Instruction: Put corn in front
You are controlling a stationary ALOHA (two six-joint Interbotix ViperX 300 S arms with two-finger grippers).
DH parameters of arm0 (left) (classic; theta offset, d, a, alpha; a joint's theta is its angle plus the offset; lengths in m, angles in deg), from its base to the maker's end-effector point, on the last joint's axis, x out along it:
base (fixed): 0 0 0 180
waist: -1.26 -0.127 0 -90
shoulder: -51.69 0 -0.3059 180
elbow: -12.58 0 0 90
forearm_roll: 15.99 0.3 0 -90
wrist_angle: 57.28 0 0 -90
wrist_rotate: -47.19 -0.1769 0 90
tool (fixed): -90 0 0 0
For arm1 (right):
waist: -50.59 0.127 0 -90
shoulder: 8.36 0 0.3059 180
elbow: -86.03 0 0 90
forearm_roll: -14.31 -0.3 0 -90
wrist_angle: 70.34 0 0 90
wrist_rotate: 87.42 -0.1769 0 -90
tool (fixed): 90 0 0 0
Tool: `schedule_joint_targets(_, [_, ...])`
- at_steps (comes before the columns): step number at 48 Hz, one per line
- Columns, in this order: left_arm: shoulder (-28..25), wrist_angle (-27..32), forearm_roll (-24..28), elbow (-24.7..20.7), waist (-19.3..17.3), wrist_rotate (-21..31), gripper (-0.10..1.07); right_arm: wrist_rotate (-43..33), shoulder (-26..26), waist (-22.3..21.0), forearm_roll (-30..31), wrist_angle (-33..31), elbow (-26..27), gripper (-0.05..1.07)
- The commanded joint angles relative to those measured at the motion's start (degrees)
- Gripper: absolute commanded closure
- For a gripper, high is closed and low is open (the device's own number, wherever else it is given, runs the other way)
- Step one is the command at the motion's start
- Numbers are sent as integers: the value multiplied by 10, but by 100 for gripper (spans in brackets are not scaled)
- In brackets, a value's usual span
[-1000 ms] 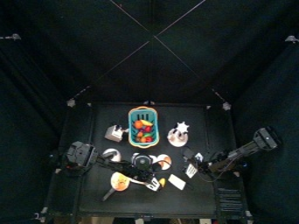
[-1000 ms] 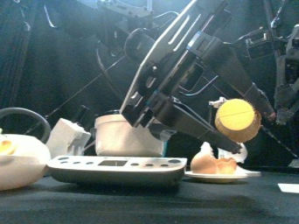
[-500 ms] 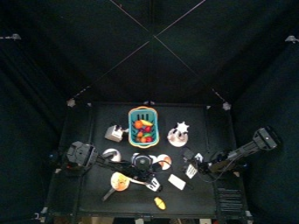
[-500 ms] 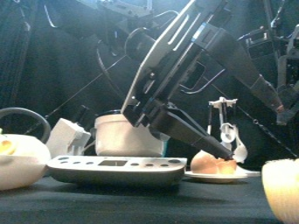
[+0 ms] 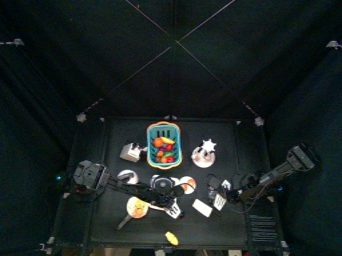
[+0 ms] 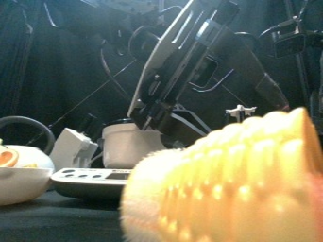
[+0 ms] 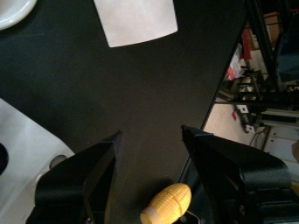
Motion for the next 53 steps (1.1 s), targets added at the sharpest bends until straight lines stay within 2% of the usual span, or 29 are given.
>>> schedule_joint_targets(1, [30, -2, 18, -7, -5, -3, 7, 0, -1, 5, 1, 9, 13, 3])
schedule_joint_targets(13, [70, -1, 91, 11, -11, -3, 7, 0, 3, 15, 6, 32, 15, 3])
schedule_joint_targets(28, [94, -23, 99, 54, -11, -1, 7, 1, 11, 20, 20, 49, 21, 3])
schedule_joint_targets(34, [106, -36, 105, 67, -11, -5, 7, 2, 27, 34, 43, 89, 35, 3])
schedule_joint_targets(43, [129, -57, 123, 97, -11, -2, 7, 1, 102, 40, 111, 150, 81, 3])
schedule_joint_targets(53, [157, -74, 127, 137, -11, -4, 7, 2, 224, 51, 169, 155, 175, 3])
